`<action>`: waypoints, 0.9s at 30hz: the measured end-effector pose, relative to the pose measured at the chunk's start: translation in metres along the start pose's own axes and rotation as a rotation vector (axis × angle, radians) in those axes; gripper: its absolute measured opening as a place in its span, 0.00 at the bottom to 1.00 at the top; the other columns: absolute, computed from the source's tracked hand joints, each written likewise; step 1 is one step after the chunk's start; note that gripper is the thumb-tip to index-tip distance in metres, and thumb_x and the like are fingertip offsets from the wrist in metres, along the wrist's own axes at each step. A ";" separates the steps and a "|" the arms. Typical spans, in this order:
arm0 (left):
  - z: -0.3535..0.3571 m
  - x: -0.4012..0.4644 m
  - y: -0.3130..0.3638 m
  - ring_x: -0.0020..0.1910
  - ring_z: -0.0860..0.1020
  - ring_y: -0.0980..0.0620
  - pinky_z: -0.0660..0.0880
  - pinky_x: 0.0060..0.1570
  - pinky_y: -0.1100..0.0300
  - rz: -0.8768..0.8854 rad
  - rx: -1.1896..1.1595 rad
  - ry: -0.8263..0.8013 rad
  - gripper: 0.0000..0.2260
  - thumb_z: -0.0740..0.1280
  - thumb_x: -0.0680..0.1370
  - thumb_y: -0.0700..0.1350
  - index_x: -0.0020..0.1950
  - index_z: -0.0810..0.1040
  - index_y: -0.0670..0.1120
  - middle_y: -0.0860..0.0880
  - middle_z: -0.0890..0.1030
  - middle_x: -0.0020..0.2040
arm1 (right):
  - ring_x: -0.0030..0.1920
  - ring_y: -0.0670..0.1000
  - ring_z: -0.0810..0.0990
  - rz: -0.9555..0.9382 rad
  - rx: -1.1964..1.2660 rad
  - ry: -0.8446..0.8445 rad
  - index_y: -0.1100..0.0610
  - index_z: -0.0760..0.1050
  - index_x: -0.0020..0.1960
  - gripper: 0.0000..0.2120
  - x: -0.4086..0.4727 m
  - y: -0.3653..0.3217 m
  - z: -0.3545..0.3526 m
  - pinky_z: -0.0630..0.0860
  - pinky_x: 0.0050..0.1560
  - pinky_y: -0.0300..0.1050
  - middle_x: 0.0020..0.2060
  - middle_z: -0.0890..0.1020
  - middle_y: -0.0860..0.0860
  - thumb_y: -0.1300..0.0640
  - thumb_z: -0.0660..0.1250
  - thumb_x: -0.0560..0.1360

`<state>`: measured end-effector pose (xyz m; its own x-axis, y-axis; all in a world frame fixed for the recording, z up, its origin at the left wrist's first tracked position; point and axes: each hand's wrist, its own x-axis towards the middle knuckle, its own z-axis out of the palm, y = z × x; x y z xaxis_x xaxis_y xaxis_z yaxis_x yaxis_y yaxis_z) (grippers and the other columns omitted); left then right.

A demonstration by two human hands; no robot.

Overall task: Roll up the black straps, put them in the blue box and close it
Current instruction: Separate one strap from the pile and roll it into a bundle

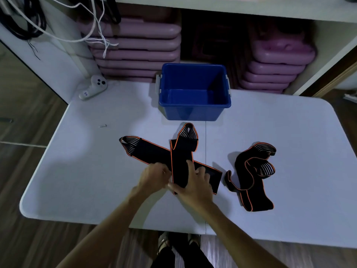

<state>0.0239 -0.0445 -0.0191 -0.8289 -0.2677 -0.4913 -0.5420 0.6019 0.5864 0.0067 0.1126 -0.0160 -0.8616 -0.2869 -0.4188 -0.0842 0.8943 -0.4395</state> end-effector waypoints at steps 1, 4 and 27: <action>-0.006 0.007 0.003 0.35 0.82 0.43 0.78 0.34 0.54 0.045 0.170 0.090 0.09 0.62 0.75 0.46 0.37 0.76 0.44 0.46 0.83 0.34 | 0.62 0.60 0.66 -0.002 -0.062 0.018 0.46 0.52 0.74 0.46 -0.001 -0.001 0.003 0.73 0.55 0.56 0.62 0.66 0.56 0.29 0.67 0.64; -0.023 0.032 0.028 0.44 0.80 0.39 0.76 0.39 0.53 0.102 0.208 0.319 0.13 0.62 0.76 0.56 0.47 0.78 0.46 0.44 0.82 0.44 | 0.61 0.60 0.66 -0.005 -0.185 0.068 0.47 0.51 0.74 0.47 -0.002 -0.004 0.016 0.73 0.55 0.55 0.63 0.65 0.58 0.34 0.71 0.64; -0.058 0.032 -0.057 0.39 0.77 0.44 0.68 0.39 0.57 -0.048 -0.195 0.728 0.05 0.70 0.74 0.44 0.45 0.76 0.43 0.46 0.80 0.42 | 0.55 0.59 0.72 -0.149 -0.146 0.082 0.50 0.75 0.60 0.18 0.030 0.035 -0.050 0.66 0.56 0.53 0.52 0.79 0.55 0.63 0.61 0.72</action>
<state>0.0202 -0.1314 -0.0308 -0.6495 -0.7603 -0.0095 -0.5383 0.4509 0.7120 -0.0469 0.1519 -0.0044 -0.8716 -0.3959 -0.2891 -0.2800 0.8861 -0.3694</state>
